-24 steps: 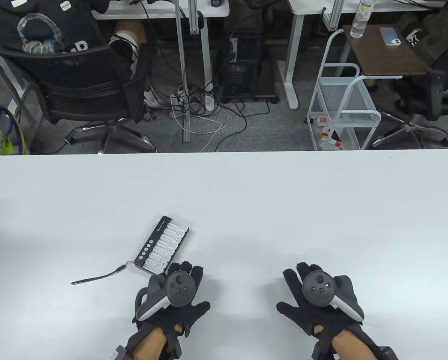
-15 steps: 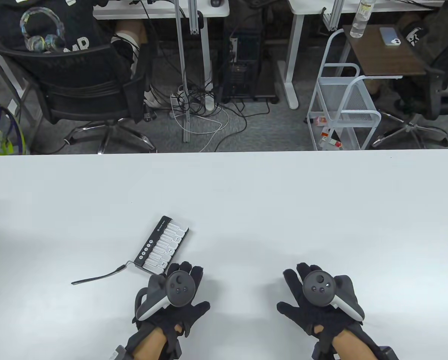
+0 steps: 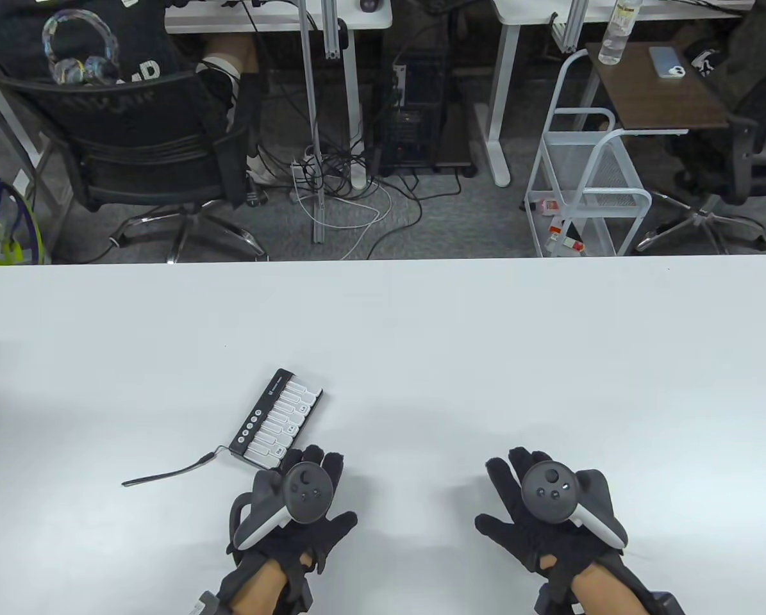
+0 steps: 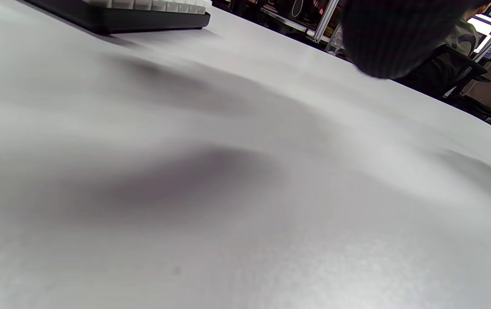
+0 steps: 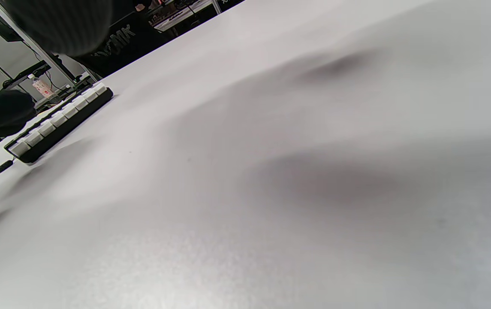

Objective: Press Re-Fa-La on toy piano

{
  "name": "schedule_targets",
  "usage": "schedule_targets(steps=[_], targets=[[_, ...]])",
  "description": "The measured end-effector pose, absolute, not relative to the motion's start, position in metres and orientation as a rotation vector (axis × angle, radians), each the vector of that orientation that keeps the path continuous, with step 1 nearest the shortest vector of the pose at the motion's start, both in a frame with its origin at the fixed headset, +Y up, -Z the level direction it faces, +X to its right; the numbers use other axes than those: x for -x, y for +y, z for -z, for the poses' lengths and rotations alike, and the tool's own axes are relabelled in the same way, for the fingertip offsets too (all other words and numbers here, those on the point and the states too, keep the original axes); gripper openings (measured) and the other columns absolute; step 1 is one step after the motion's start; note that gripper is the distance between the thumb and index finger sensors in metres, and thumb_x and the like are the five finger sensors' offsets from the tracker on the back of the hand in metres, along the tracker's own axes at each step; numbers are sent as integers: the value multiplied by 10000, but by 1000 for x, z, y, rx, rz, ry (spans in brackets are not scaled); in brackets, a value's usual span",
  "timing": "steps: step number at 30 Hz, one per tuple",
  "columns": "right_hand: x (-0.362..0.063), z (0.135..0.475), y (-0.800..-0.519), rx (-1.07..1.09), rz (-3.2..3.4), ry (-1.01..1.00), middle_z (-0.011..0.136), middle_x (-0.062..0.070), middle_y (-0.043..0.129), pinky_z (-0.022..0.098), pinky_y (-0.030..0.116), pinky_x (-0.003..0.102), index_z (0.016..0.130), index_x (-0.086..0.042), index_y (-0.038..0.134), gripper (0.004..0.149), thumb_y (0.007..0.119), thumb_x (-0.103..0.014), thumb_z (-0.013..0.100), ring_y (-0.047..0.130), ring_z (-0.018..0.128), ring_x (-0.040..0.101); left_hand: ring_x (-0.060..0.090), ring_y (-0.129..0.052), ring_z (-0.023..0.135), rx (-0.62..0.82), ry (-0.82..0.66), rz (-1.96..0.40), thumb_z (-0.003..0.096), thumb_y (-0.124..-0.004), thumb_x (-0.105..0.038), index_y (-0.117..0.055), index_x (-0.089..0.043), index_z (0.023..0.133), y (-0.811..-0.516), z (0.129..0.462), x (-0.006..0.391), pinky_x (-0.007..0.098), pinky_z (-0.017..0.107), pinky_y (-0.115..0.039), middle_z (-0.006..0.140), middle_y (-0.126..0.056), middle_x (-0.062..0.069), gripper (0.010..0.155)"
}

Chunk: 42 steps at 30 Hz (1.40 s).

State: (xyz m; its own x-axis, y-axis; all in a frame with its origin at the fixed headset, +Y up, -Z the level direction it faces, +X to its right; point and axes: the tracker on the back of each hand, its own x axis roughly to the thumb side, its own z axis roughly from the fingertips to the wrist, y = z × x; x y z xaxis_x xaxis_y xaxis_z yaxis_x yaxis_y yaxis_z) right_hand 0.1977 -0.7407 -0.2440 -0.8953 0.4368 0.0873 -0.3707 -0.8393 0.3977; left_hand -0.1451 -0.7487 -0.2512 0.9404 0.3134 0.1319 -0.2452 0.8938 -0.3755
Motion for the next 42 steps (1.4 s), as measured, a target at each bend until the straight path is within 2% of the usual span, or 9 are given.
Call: schedule_targets(steps=[10, 17, 25, 29, 36, 42], targets=[[-196, 243, -739, -264, -2651, 517, 1115, 119, 83, 692, 168, 684, 1051, -250, 283, 833, 691, -596, 412, 62, 1028, 485, 426, -206, 1090, 304, -45, -223, 453, -702, -624, -210, -263, 1096, -747, 269, 162, 655, 749, -305, 1169, -135, 80, 886], [-196, 243, -738, -270, -2641, 503, 1115, 119, 82, 692, 171, 683, 1051, -251, 283, 831, 689, -596, 413, 65, 1028, 484, 429, -207, 1090, 284, 81, -183, 452, -710, -630, -201, -263, 1095, -745, 297, 174, 655, 750, -311, 1167, -127, 84, 898], [-197, 243, -738, -278, -2632, 499, 1115, 120, 84, 692, 174, 683, 1052, -248, 285, 831, 688, -597, 414, 67, 1027, 486, 437, -210, 1088, 312, 207, -193, 451, -710, -639, -179, -258, 1094, -745, 333, 184, 654, 751, -319, 1164, -111, 92, 916], [-198, 243, -737, -277, -2624, 492, 1115, 120, 83, 692, 174, 683, 1052, -248, 284, 830, 688, -596, 415, 66, 1028, 486, 480, -224, 1079, 345, 289, -229, 451, -716, -645, -160, -241, 1092, -751, 345, 192, 664, 747, -322, 1158, -111, 139, 940], [-198, 244, -736, -277, -2620, 496, 1115, 122, 83, 692, 176, 684, 1053, -247, 284, 830, 687, -597, 416, 68, 1028, 486, 511, -273, 1069, 428, 361, -268, 433, -751, -658, -110, -214, 1079, -764, 355, 203, 677, 738, -340, 1151, -173, 195, 1013], [-198, 244, -736, -274, -2618, 504, 1115, 124, 86, 692, 177, 684, 1053, -246, 284, 829, 686, -595, 418, 71, 1027, 489, 500, -373, 1046, 408, 373, -291, 447, -788, -597, -124, -180, 1076, -763, 356, 200, 665, 739, -376, 1147, -245, 204, 1006]])
